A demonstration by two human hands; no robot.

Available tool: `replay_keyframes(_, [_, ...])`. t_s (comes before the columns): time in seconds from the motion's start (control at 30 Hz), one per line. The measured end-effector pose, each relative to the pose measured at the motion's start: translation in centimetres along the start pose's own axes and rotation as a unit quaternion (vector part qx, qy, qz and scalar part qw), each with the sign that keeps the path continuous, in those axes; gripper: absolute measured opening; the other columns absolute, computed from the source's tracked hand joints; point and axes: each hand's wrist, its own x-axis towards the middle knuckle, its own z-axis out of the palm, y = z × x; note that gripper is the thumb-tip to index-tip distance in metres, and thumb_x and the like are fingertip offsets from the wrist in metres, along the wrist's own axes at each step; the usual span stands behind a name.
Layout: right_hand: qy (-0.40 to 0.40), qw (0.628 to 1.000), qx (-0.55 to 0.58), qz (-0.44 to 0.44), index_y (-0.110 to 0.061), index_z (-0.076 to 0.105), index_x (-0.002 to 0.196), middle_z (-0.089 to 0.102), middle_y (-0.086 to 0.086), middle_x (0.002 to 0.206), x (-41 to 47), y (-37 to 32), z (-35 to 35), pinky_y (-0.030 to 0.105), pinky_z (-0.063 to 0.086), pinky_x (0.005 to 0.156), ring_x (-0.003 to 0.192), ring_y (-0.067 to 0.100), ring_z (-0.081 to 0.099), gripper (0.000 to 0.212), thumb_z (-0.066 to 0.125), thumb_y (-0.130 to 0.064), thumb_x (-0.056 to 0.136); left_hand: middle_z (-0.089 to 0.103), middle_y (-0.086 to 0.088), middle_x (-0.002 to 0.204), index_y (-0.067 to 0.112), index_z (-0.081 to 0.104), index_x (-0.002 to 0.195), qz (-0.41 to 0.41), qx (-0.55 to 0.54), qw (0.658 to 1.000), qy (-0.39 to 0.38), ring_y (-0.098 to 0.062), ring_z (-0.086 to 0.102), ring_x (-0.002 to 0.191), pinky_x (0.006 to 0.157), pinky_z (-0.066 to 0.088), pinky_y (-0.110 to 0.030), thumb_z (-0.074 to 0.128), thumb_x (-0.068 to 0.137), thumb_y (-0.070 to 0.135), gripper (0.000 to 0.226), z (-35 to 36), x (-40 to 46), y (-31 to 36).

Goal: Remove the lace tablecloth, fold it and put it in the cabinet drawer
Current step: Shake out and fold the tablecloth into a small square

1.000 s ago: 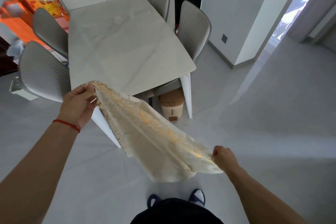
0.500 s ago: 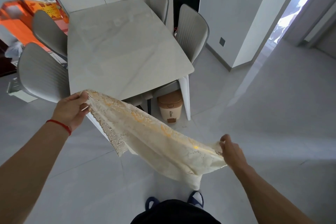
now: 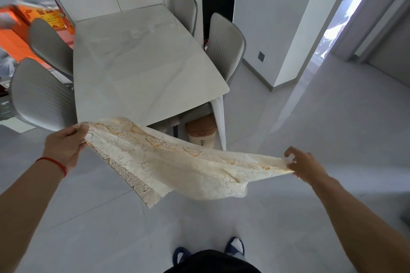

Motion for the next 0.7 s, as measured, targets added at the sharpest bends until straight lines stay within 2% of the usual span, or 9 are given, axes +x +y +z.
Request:
replay_keyframes(0.07, [-0.046, 0.997, -0.055, -0.033, -0.023, 0.065, 0.105, 0.073, 0.014, 0.089, -0.3, 0.3, 0.2, 0.018, 0.046, 0.039, 0.046, 0.017, 0.063, 0.025, 0.069, -0.001, 0.094, 0.066, -0.015, 0.122, -0.003, 0.059, 0.135, 0.025, 0.015, 1.000, -0.001, -0.023, 0.062, 0.111, 0.091, 0.054, -0.024, 0.061, 0.102, 0.014, 0.038, 0.0, 0.4, 0.4])
replay_keyframes(0.13, [-0.030, 0.998, -0.054, -0.015, -0.021, 0.068, 0.098, 0.072, 0.010, 0.077, -0.4, 0.1, 0.6, 0.020, 0.046, 0.037, 0.041, 0.015, 0.063, 0.019, 0.062, -0.003, 0.098, 0.063, -0.017, 0.124, -0.005, 0.058, 0.135, 0.039, 0.020, 0.999, 0.001, -0.021, 0.063, 0.105, 0.101, 0.050, -0.033, 0.061, 0.102, 0.014, 0.038, 0.1, 0.6, 1.0])
replay_keyframes(0.23, [0.031, 0.998, 0.011, 0.052, -0.011, 0.069, 0.088, 0.069, 0.012, 0.062, -0.2, -0.8, -0.1, 0.028, 0.054, 0.052, 0.049, 0.026, 0.070, 0.025, 0.049, -0.003, 0.098, 0.062, -0.017, 0.119, -0.005, 0.058, 0.135, 0.045, 0.026, 0.999, 0.012, -0.008, 0.063, 0.087, 0.105, 0.048, -0.038, 0.061, 0.101, 0.011, 0.037, -0.2, 1.1, 1.5])
replay_keyframes(0.33, [0.132, 0.984, 0.086, 0.084, -0.003, 0.070, 0.091, 0.073, 0.016, 0.062, 0.4, -2.2, -2.4, 0.035, 0.057, 0.063, 0.057, 0.028, 0.072, 0.024, 0.047, -0.006, 0.098, 0.068, -0.012, 0.106, -0.005, 0.060, 0.133, 0.051, 0.043, 0.998, 0.012, -0.006, 0.066, 0.085, 0.091, 0.059, -0.025, 0.062, 0.101, 0.010, 0.036, -0.8, 1.3, 1.8])
replay_keyframes(0.43, [0.094, 0.993, 0.049, 0.054, -0.003, 0.067, 0.086, 0.072, 0.018, 0.067, 1.2, -4.0, -5.4, 0.033, 0.057, 0.059, 0.052, 0.029, 0.068, 0.025, 0.046, -0.006, 0.099, 0.068, -0.017, 0.112, -0.006, 0.061, 0.132, 0.053, 0.060, 0.997, 0.011, -0.020, 0.066, 0.097, 0.084, 0.059, -0.019, 0.064, 0.100, 0.012, 0.037, -0.7, 1.5, 1.6])
replay_keyframes(0.53, [0.132, 0.991, -0.012, 0.004, -0.004, 0.075, 0.092, 0.077, 0.022, 0.087, 1.9, -5.7, -8.1, 0.043, 0.062, 0.076, 0.076, 0.039, 0.073, 0.027, 0.049, -0.004, 0.098, 0.066, -0.019, 0.122, -0.001, 0.062, 0.134, 0.041, 0.044, 0.998, 0.015, -0.024, 0.063, 0.108, 0.097, 0.056, -0.031, 0.066, 0.099, 0.017, 0.039, 0.0, 1.4, 1.4])
replay_keyframes(0.6, [0.127, 0.991, -0.027, -0.040, -0.009, 0.079, 0.099, 0.079, 0.019, 0.098, 1.9, -7.0, -9.1, 0.039, 0.058, 0.079, 0.079, 0.036, 0.072, 0.028, 0.051, -0.006, 0.101, 0.065, -0.018, 0.124, -0.001, 0.061, 0.135, 0.026, 0.039, 0.999, 0.013, -0.024, 0.062, 0.111, 0.107, 0.048, -0.039, 0.066, 0.099, 0.019, 0.041, 0.7, 1.1, 1.4])
replay_keyframes(0.67, [0.160, 0.986, -0.018, -0.050, -0.011, 0.080, 0.103, 0.078, 0.019, 0.101, 1.8, -7.7, -9.7, 0.035, 0.053, 0.078, 0.077, 0.035, 0.070, 0.029, 0.052, -0.006, 0.100, 0.064, -0.015, 0.120, -0.004, 0.058, 0.137, 0.019, 0.040, 0.999, 0.019, -0.020, 0.063, 0.104, 0.104, 0.051, -0.036, 0.064, 0.101, 0.021, 0.044, 1.1, 1.0, 1.4])
replay_keyframes(0.7, [0.199, 0.979, 0.008, -0.037, -0.010, 0.080, 0.105, 0.077, 0.021, 0.102, 1.8, -7.7, -10.2, 0.038, 0.054, 0.081, 0.084, 0.039, 0.071, 0.030, 0.051, -0.005, 0.099, 0.065, -0.012, 0.114, -0.005, 0.056, 0.138, 0.017, 0.040, 0.999, 0.022, -0.015, 0.063, 0.094, 0.094, 0.056, -0.027, 0.062, 0.102, 0.023, 0.046, 1.1, 1.0, 1.5])
